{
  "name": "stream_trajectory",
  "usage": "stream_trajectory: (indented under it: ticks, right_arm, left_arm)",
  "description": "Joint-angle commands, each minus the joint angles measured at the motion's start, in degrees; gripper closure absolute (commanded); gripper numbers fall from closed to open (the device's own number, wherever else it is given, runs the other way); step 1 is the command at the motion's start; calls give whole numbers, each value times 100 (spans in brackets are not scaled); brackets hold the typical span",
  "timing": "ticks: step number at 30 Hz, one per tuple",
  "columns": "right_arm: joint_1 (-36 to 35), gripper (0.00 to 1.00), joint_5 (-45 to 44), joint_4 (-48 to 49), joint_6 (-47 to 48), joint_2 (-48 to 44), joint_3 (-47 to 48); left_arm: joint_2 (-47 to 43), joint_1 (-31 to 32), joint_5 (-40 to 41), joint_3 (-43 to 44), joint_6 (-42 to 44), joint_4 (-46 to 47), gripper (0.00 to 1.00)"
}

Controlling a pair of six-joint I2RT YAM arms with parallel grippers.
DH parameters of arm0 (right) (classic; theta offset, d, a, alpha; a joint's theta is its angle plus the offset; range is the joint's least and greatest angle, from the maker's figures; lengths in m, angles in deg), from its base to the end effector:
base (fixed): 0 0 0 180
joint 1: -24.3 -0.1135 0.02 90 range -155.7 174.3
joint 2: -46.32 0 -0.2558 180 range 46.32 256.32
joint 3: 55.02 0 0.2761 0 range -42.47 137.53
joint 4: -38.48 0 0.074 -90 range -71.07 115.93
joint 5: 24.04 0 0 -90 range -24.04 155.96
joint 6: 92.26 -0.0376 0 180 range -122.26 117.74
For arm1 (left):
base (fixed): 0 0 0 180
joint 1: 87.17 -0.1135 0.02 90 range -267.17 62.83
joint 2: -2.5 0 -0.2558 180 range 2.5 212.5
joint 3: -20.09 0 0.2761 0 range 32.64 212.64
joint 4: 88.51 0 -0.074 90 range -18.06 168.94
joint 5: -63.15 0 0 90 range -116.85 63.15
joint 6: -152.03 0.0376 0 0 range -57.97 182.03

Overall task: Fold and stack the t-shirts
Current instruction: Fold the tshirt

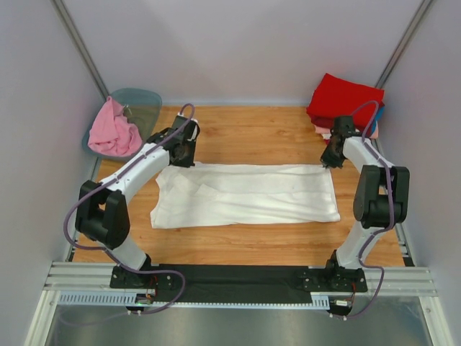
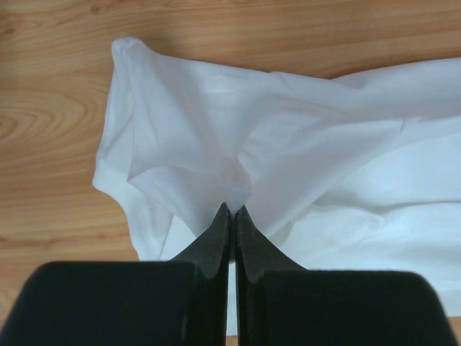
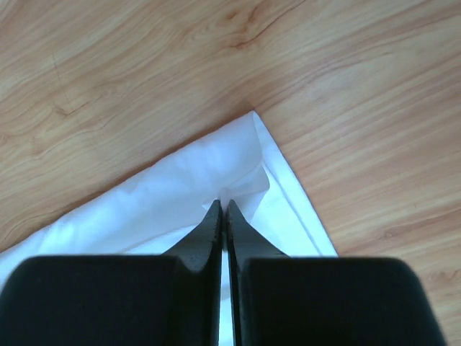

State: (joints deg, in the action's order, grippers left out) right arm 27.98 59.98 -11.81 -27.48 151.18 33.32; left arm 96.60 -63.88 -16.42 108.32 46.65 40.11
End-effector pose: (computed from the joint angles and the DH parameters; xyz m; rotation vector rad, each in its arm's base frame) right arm 0.3931 -0.0292 0.1798 0.7082 2.6313 -0.0353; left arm 0.3453 -0.1412 0.2471 0.1074 2.5428 -0.0284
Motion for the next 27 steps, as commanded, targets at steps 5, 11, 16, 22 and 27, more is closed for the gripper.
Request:
stream_trajectory:
  ticks: [5,11,16,22,27]
  right_arm:
    - [45,100,-325,372,-36,-641,-486]
    - [80,100,-597,522,-282,-888,-1030]
    - [308,17,-746,487,-476,-1010,-1128]
    - [89,12,-765,583,-397,-1634,-1084]
    - [-639,23,-45,829,-177,-1583,-952]
  left_arm:
    - [-805,202,819,-457,-334,-327,100]
    - [-1183,342,627,-992,-633,-757,100]
    - [-1938,632,-259,-2126,-1265,-688,20]
    - [-3398,853,97,-3085,-1819,-38,2]
    - [-3058,853,748,-3007,-1890,541,8]
